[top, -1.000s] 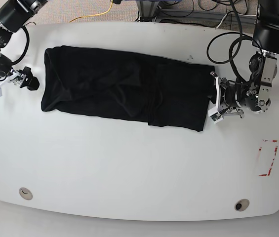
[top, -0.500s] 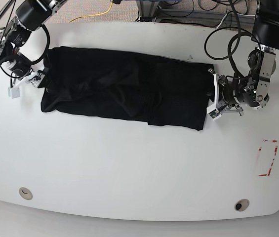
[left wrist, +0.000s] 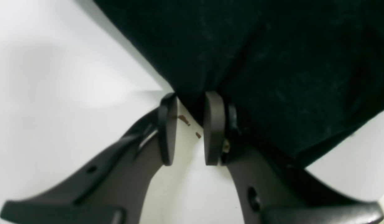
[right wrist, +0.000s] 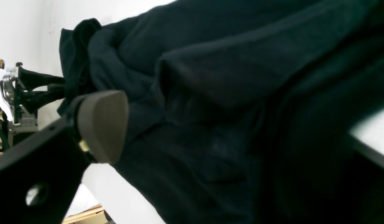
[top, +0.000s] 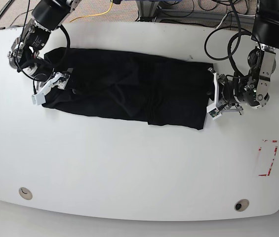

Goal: Layout the t-shirt on the table in an organized manner, then fold the t-shirt properly
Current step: 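Lift the shirt end with the right gripper and fold it toward the left gripper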

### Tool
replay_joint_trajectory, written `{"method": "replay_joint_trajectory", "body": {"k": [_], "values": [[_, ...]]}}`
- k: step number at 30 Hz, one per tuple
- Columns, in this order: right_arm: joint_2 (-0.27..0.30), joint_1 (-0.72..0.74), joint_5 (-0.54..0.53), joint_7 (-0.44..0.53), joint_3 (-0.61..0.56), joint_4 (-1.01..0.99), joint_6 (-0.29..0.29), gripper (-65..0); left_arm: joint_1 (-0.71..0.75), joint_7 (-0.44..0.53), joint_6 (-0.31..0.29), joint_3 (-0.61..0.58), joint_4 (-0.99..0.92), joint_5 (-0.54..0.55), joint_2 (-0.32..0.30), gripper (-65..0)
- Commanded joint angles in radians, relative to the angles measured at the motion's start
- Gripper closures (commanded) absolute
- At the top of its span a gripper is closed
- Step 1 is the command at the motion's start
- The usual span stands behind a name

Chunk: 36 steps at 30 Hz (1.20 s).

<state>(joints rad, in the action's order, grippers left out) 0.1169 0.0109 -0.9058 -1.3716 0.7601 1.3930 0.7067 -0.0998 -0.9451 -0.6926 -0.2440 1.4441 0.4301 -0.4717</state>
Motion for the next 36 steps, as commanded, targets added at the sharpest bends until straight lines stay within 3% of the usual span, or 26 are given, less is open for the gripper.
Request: {"method": "replay_joint_trajectory", "body": {"k": [1,5,8,9,14,27,36], "values": [[0.019,0.005,0.026,-0.025,0.005,0.012,-0.009,-65.0,0.010,-0.062,-0.006,-0.007,-0.004,-0.037,-0.008,-13.8],[0.025,0.008,0.026,-0.025,0.003,0.012,-0.009,-61.7,0.024,-0.062,-0.006,-0.007,-0.004,-0.037,-0.008,-13.8],[0.045,0.022,0.026,-0.025,0.003,0.007,-0.009,-45.7,0.027,-0.062,-0.006,-0.005,-0.004,-0.037,-0.008,-13.8],[0.046,0.022,0.026,-0.025,0.003,0.007,-0.009,-35.7,0.027,-0.062,-0.006,-0.007,-0.004,-0.037,-0.006,-13.8],[0.048,0.031,0.029,-0.025,0.000,0.012,-0.009,0.0,0.028,-0.062,-0.006,-0.007,-0.004,-0.037,-0.006,-13.8],[0.057,0.010,0.029,-0.025,0.000,0.225,-0.009,0.0,0.028,-0.062,-0.006,-0.010,-0.004,-0.038,0.018,-13.8],[0.060,-0.035,0.029,-0.025,-0.073,0.420,-0.009,0.0,0.016,-0.062,-0.006,-0.077,-0.006,-0.081,0.109,-13.8]]}}
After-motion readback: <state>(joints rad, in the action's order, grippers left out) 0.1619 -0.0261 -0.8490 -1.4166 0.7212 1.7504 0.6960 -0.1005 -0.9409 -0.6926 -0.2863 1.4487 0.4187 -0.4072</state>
